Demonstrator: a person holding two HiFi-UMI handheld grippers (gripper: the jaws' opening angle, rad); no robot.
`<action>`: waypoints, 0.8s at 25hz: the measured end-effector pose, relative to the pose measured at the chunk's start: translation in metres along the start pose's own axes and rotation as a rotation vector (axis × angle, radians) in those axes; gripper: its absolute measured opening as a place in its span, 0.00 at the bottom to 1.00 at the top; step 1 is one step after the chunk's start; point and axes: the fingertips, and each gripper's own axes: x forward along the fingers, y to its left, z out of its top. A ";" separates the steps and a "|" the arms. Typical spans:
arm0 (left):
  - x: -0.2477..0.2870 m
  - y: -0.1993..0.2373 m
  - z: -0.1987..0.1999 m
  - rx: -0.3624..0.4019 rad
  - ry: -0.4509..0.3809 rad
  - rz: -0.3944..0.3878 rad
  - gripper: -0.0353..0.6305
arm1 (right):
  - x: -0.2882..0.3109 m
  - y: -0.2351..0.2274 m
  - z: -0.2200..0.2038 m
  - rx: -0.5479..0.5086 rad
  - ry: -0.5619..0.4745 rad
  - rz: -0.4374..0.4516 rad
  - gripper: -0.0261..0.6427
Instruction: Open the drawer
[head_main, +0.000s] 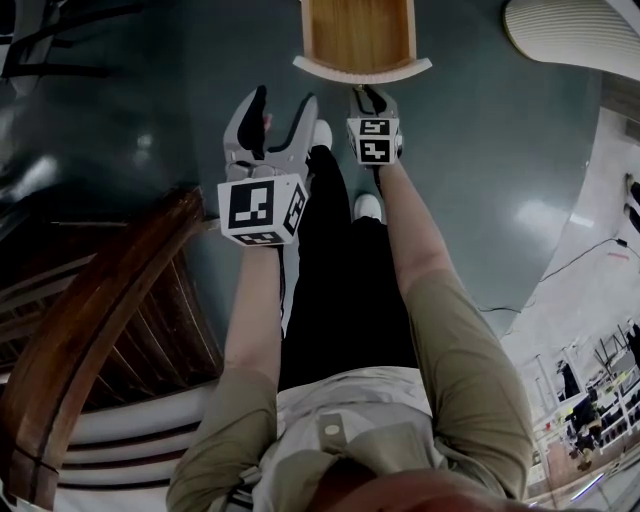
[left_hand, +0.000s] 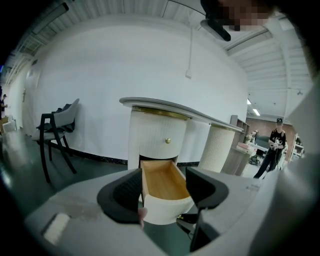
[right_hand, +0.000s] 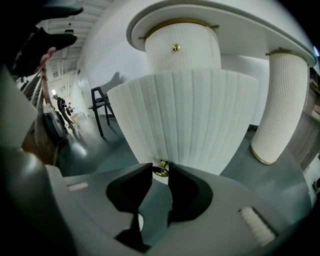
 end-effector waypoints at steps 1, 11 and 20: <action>-0.001 -0.001 0.000 0.001 -0.004 0.000 0.48 | 0.000 -0.001 0.000 -0.002 -0.001 -0.001 0.19; -0.010 -0.007 0.005 0.012 -0.038 0.001 0.48 | -0.002 -0.001 -0.001 -0.051 0.001 0.003 0.19; -0.014 -0.002 0.015 0.021 -0.047 0.000 0.48 | -0.002 0.000 0.002 -0.030 0.025 -0.040 0.21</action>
